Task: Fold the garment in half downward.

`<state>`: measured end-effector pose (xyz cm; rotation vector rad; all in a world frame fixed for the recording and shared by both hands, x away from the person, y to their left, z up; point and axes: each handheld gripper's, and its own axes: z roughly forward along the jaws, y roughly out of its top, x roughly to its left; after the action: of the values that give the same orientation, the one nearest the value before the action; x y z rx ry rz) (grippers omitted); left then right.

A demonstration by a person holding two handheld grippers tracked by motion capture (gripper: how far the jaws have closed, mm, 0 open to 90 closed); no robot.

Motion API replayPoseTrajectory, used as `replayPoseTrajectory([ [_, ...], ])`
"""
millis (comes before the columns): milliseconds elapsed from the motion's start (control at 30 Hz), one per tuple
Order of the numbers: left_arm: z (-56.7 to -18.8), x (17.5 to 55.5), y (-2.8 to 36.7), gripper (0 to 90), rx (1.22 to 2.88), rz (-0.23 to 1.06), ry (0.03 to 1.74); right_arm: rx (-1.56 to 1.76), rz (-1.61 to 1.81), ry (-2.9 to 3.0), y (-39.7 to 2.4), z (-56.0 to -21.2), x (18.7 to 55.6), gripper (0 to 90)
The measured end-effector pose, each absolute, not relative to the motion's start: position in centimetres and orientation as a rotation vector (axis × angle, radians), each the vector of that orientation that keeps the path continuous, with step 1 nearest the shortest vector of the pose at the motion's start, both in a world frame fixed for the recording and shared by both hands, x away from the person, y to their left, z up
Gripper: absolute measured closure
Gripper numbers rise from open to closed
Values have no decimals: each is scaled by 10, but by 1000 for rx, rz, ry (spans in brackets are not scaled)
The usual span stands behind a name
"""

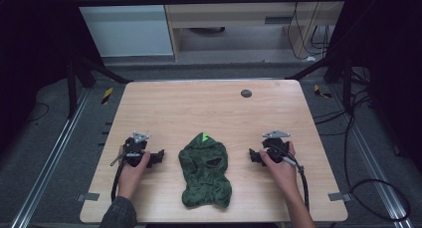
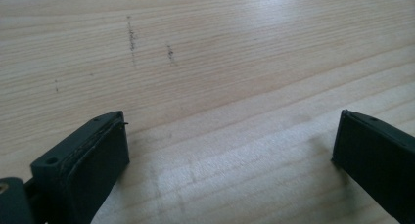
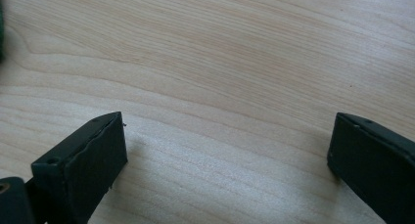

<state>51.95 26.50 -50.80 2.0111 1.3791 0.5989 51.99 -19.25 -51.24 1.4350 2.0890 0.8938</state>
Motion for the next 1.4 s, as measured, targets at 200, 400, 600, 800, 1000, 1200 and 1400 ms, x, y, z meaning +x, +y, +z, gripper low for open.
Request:
replayPoseTrajectory([
  [200,-508,514,262,0,2025,589,1356,1430,898,2095,-190,-512,518,14],
  [400,-506,511,261,20,2041,560,1325,1421,908,2102,-190,-512,517,38],
  [600,-489,510,254,44,2039,530,1241,1377,975,2176,-179,-503,516,187],
  [800,-470,523,238,59,2150,444,1146,1251,984,2309,-155,-485,523,326],
  [1000,-460,536,223,78,2176,423,1091,1144,1018,2394,-133,-467,534,466],
  [1200,-456,544,209,135,2208,410,1056,1066,1009,2474,-117,-458,548,604],
  [1400,-458,547,204,181,2223,407,1046,1048,1013,2518,-110,-460,557,712],
])
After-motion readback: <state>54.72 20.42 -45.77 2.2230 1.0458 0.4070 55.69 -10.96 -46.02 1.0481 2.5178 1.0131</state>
